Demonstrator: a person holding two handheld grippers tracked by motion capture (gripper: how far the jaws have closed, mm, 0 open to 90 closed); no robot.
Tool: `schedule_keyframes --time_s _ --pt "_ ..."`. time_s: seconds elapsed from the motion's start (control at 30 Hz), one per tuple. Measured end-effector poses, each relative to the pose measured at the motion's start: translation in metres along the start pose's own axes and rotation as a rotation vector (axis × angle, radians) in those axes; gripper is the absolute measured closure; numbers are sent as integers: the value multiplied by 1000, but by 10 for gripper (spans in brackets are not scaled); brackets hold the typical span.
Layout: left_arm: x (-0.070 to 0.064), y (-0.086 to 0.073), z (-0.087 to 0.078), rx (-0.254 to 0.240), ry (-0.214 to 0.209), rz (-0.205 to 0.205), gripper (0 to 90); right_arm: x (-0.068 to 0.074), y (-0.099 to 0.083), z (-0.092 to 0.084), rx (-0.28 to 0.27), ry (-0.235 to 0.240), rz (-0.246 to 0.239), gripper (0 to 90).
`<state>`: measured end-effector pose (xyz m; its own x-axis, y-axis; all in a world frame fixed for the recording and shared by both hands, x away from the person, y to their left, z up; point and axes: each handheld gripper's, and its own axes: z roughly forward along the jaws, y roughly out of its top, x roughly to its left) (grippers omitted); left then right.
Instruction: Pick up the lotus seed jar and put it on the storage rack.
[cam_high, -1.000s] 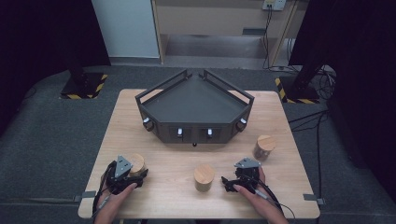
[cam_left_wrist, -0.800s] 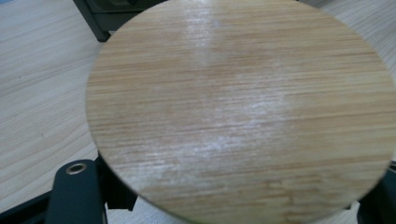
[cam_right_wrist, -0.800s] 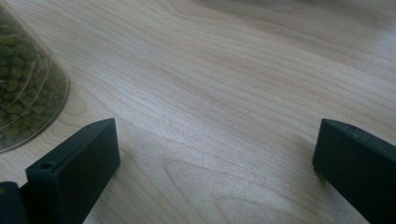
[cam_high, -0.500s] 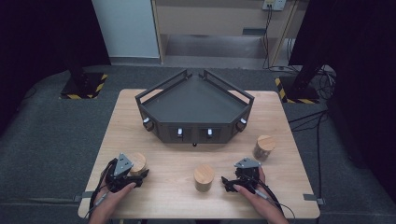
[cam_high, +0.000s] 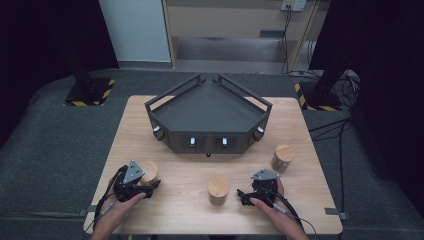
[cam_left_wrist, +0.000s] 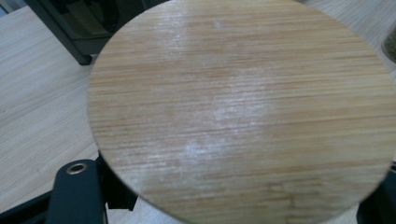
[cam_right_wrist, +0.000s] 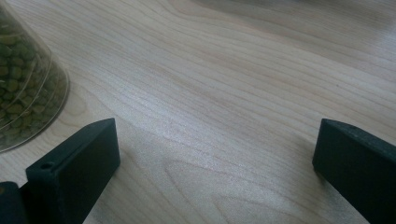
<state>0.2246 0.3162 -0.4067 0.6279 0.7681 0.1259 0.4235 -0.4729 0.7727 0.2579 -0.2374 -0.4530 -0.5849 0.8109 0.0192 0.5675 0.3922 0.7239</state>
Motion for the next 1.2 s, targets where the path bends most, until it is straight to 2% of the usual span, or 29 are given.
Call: schedule_keyframes --time_s 0.73,1.2 --pt "7 32 -2 5 -43 48 243 0 0 0 0 0 0 7" --pt "13 47 -2 4 -66 41 243 0 0 0 0 0 0 7"
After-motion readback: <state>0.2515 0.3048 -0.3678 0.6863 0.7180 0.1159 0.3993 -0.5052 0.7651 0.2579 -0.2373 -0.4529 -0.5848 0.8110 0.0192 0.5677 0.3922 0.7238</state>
